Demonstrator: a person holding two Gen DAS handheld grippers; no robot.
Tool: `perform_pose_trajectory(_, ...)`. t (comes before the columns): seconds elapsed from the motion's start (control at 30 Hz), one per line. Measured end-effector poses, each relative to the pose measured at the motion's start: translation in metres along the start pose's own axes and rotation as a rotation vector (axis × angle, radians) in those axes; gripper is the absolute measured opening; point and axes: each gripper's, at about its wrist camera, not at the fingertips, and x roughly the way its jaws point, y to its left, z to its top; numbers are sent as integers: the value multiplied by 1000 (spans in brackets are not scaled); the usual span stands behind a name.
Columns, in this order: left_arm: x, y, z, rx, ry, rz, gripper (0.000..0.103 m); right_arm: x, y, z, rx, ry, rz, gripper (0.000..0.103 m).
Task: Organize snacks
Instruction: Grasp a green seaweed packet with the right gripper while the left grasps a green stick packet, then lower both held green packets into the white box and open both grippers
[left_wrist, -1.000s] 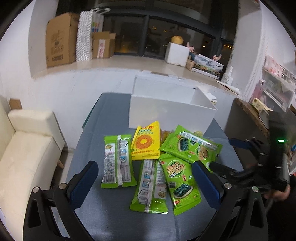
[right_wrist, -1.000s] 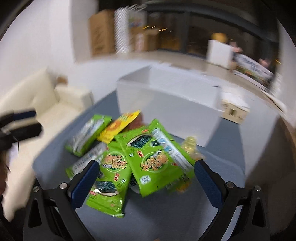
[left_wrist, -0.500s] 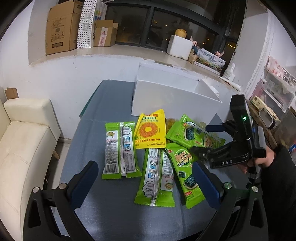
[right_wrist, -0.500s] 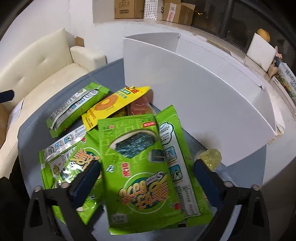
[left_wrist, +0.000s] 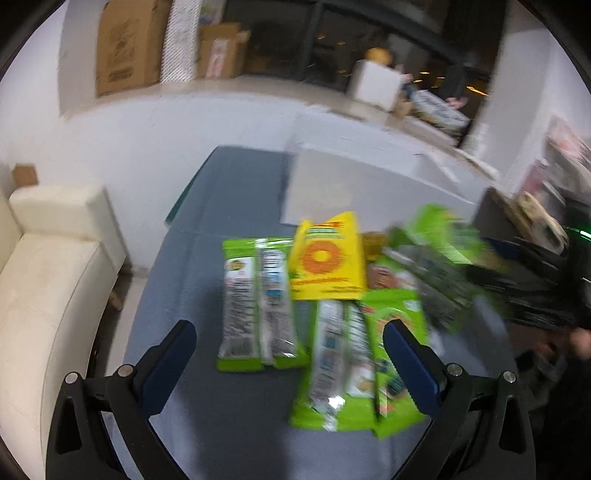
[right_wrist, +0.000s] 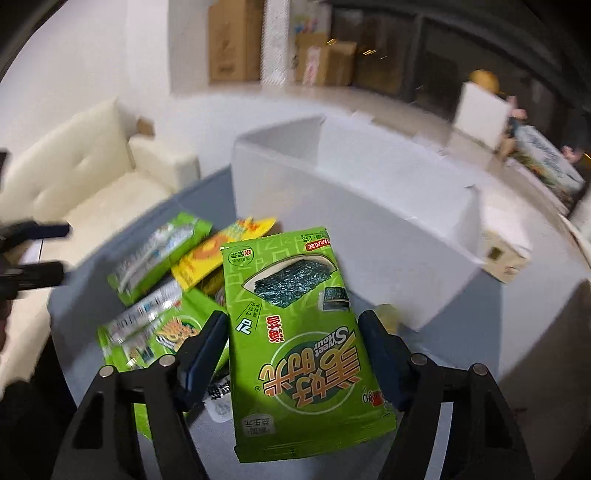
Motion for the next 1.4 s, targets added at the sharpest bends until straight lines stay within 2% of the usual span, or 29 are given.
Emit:
perform_pose_trajectory(0.1,34,11,13,-37,67,6,103,-30,3,-7,58,-69,6,77)
perform_pose_trajectory(0.2,67,15,20,-28,123,55,103,-52,8,-15,96,-120,29,77)
perform_pose_trajectory(0.37,99,19,20,-14,174,106,101,-72,14,-26,158,-172,57,77)
perform_pose_trajectory(0.43,105,21,16,-13,187,86,84,-73,17,-29,170,-180,72,77)
perform_pose_trajectory(0.5,105,17,14,33,173,124,68,-74,18,-32,176,-183,80,77)
perform_pose_trajectory(0.57,103,20,14,13,176,99,68,-72,19,-34,182,-171,81,77)
perform_pose_trajectory(0.67,95,22,13,17,159,111,65,-71,19,-35,193,-174,76,77)
perform_pose_trajectory(0.73,79,16,12,35,128,91,65,-74,18,-36,201,-188,71,77)
perform_pose_trajectory(0.87,38,2,21,70,20,61,65,-84,10,-30,239,-236,34,77)
perform_pose_trajectory(0.97,16,-15,48,82,-50,10,65,-85,-4,-10,287,-255,-35,77)
perform_pose_trajectory(1.13,13,-62,113,137,-124,-69,65,-69,-42,45,355,-311,-99,77)
perform_pose_trajectory(1.23,28,-88,151,176,-136,-93,65,-32,-72,79,412,-248,-102,77)
perform_pose_trajectory(1.3,42,-104,172,212,-142,-87,65,-13,-88,91,455,-240,-95,77)
perform_pose_trajectory(1.4,64,-109,197,208,-127,-81,65,20,-113,105,498,-206,-101,78)
